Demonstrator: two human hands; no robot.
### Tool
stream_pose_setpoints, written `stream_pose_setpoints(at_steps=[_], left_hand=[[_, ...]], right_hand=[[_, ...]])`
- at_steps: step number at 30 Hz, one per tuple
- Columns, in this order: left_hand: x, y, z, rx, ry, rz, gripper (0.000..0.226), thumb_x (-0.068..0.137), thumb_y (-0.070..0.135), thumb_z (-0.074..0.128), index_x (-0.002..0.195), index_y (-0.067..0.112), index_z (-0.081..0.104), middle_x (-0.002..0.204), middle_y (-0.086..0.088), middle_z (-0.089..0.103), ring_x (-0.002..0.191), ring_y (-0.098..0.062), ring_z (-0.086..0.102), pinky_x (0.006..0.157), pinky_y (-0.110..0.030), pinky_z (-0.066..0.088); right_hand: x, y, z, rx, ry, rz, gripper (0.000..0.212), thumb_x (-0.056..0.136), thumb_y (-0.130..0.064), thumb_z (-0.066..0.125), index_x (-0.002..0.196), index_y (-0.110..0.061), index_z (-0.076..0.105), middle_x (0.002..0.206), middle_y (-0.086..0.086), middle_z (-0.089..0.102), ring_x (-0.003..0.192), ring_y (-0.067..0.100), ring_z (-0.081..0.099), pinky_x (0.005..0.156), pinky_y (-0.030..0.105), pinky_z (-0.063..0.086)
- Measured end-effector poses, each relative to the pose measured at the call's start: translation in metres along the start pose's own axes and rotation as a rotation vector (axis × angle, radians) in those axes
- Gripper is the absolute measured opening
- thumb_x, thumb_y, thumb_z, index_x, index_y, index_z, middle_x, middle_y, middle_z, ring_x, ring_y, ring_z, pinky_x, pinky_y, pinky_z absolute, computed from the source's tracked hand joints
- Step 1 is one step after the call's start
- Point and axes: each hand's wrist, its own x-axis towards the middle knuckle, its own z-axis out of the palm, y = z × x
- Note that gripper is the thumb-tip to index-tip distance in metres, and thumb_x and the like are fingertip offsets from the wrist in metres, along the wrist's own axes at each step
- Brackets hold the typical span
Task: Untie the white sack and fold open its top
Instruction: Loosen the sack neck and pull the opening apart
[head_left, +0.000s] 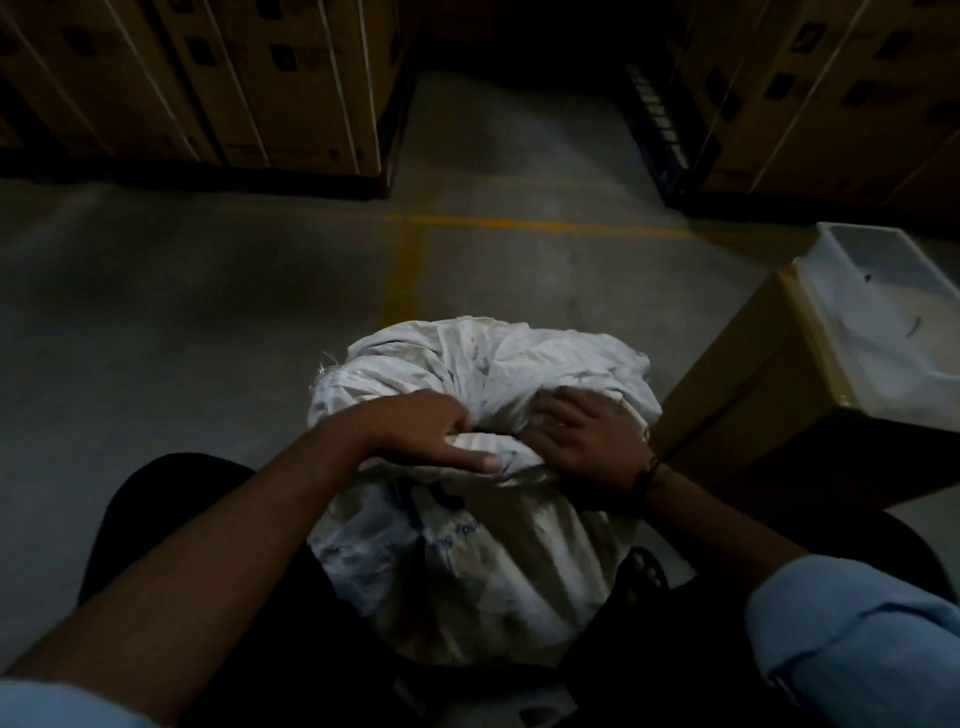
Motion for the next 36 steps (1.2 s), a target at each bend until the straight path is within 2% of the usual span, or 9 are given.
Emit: stream_pose_setpoints(at_steps=[5,11,14,16,19,23,26,29,36], left_hand=[[0.033,0.036,0.028,-0.071,-0.043,0.107,0.053,0.084,0.044,0.076,0.127,0.016,0.062,0.118,-0.002,0.068,0.098,-0.011,0.060,0.085,-0.024,0.046],[0.053,0.020,0.065,-0.044,0.037,0.038,0.062,0.081,0.053,0.067,0.128,0.013,0.061,0.125,-0.013,0.065,0.113,-0.029,0.063,0.094,-0.033,0.048],[0.049,0.021,0.087,0.039,0.230,-0.012,0.065,0.082,0.054,0.070,0.130,0.015,0.053,0.130,-0.010,0.061,0.119,-0.028,0.059,0.096,-0.034,0.049],[0.045,0.024,0.097,-0.058,0.322,0.004,0.068,0.076,0.063,0.067,0.128,0.020,0.056,0.128,-0.004,0.064,0.119,-0.026,0.061,0.095,-0.037,0.050],[0.036,0.026,0.106,-0.115,0.418,0.062,0.082,0.065,0.071,0.046,0.123,0.015,0.063,0.123,-0.006,0.067,0.115,-0.027,0.063,0.092,-0.039,0.051],[0.037,0.033,0.126,0.206,0.603,0.370,0.045,0.073,0.047,0.056,0.110,0.021,0.060,0.103,-0.004,0.067,0.090,-0.028,0.066,0.071,-0.038,0.055],[0.046,0.042,0.153,0.420,0.648,0.611,0.024,0.091,0.034,0.050,0.104,0.015,0.058,0.097,-0.006,0.061,0.080,-0.026,0.056,0.066,-0.035,0.045],[0.045,0.056,0.190,0.491,0.593,0.562,0.015,0.097,0.024,0.045,0.097,0.013,0.055,0.092,-0.007,0.056,0.077,-0.025,0.051,0.070,-0.040,0.039],[0.041,0.080,0.155,0.579,0.378,0.417,0.034,0.068,0.056,0.069,0.065,0.022,0.067,0.063,0.004,0.065,0.051,-0.016,0.064,0.047,-0.021,0.036]], right_hand=[[0.007,-0.023,0.007,0.029,-0.005,-0.060,0.035,0.088,-0.014,0.055,0.121,-0.001,0.055,0.114,0.018,0.063,0.084,0.033,0.060,0.071,0.040,0.047],[0.004,-0.006,-0.005,0.456,-0.164,0.181,0.054,0.076,-0.045,0.065,0.123,-0.020,0.059,0.121,0.004,0.062,0.110,0.028,0.056,0.101,0.045,0.040],[0.006,0.015,-0.016,0.229,0.104,0.516,0.065,0.078,-0.048,0.061,0.136,-0.020,0.049,0.139,0.010,0.050,0.129,0.037,0.045,0.110,0.052,0.030],[0.003,0.025,-0.005,0.184,0.011,0.921,0.095,0.071,-0.066,0.063,0.148,-0.022,0.027,0.154,0.014,0.027,0.141,0.041,0.024,0.116,0.054,0.020],[0.000,0.027,0.013,0.710,-0.126,1.252,0.133,0.046,-0.083,0.071,0.148,-0.019,0.015,0.154,0.013,0.028,0.141,0.035,0.029,0.112,0.045,0.032],[0.008,0.034,0.014,0.905,-0.173,1.310,0.139,0.050,-0.064,0.085,0.152,-0.014,0.004,0.148,0.006,0.041,0.134,0.027,0.043,0.107,0.038,0.039],[0.016,0.037,0.007,0.942,-0.226,1.210,0.092,0.055,-0.053,0.089,0.128,-0.011,0.053,0.118,-0.001,0.062,0.113,0.019,0.058,0.088,0.030,0.047],[0.024,0.035,-0.002,1.024,-0.176,1.012,0.046,0.055,-0.041,0.091,0.091,-0.018,0.075,0.091,-0.002,0.074,0.093,0.017,0.068,0.077,0.032,0.051],[0.024,0.037,-0.021,1.221,0.049,0.839,0.051,0.059,-0.015,0.088,0.107,-0.012,0.070,0.111,0.008,0.070,0.099,0.015,0.064,0.082,0.027,0.050]])
